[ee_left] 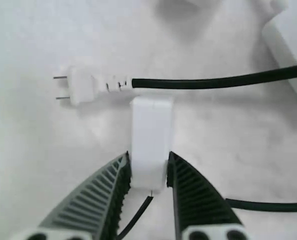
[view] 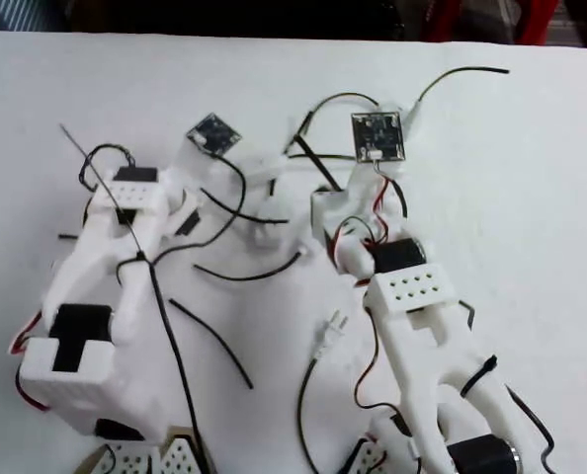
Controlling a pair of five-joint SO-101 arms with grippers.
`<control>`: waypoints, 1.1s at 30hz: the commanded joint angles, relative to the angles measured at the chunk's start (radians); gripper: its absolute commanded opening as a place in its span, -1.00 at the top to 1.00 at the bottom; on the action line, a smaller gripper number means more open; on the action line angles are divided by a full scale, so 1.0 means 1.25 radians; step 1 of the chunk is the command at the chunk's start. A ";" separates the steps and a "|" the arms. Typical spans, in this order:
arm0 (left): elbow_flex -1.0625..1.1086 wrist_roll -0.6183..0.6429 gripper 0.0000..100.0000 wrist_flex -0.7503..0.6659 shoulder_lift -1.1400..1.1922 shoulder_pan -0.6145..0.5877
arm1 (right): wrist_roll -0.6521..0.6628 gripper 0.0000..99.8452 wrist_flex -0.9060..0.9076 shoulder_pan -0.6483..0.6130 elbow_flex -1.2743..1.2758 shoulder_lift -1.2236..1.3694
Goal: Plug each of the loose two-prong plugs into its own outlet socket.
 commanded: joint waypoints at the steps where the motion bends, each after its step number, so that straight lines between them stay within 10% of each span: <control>1: 0.009 -0.001 0.62 0.004 -0.055 -0.001 | 0.006 0.97 0.001 -0.006 -0.005 -0.002; 25: -0.001 0.027 0.52 -0.130 -0.046 -0.090 | 0.006 0.97 -0.002 -0.006 -0.005 -0.002; 33: -0.002 0.031 0.52 -0.002 -0.089 -0.018 | 0.006 0.97 -0.002 -0.006 -0.005 -0.002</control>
